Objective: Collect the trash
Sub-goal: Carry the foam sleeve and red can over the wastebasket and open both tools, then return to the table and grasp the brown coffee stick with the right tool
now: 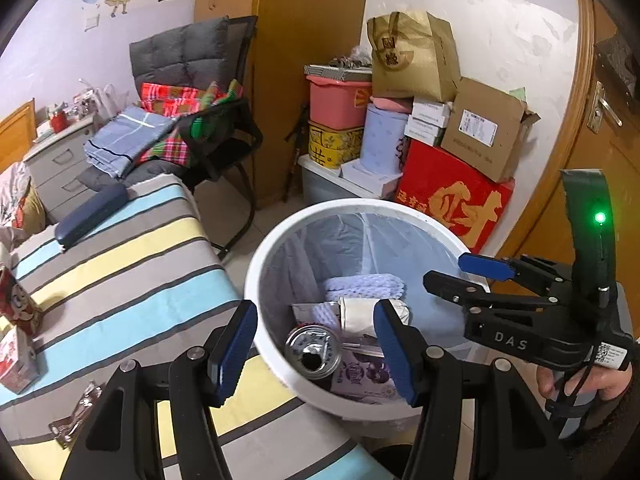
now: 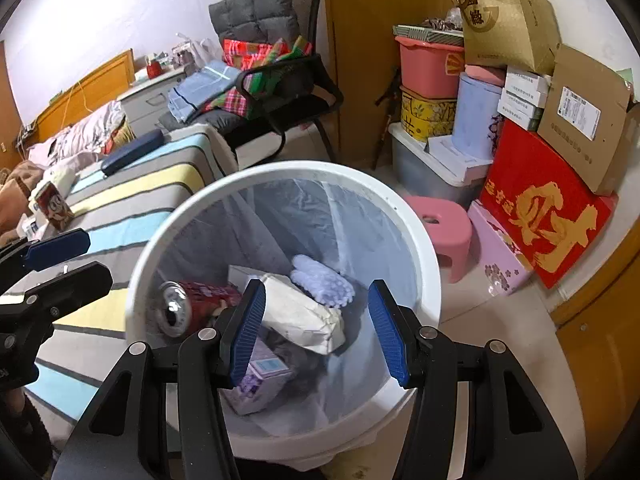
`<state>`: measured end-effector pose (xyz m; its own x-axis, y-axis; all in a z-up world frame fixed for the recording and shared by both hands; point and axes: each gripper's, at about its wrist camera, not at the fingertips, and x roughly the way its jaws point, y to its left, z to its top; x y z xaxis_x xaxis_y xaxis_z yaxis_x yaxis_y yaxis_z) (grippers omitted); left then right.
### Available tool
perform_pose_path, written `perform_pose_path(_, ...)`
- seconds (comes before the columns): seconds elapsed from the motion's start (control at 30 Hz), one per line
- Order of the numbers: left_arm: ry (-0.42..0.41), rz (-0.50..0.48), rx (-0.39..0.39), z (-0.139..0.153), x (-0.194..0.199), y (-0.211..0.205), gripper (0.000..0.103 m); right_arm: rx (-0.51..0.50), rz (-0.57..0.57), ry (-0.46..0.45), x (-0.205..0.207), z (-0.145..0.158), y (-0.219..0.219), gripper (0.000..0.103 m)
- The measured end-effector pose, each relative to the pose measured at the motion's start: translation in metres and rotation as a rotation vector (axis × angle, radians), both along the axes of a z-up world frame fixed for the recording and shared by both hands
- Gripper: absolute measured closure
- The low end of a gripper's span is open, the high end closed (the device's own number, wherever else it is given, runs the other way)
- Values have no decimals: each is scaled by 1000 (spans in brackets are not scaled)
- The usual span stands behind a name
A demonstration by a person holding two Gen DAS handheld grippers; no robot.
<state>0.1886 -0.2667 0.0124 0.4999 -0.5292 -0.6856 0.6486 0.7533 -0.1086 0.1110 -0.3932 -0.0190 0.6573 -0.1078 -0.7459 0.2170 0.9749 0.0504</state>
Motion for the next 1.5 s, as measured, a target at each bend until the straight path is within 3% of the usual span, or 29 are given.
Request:
perform_pose_path(0.7,-68,179,-49,26,-22,106,43,33,93,-125,-5,22,58,48)
perform_pose_path(1.5,-59,514,-68,12,-7,304,43,89,337,-51,28,-1,178,48)
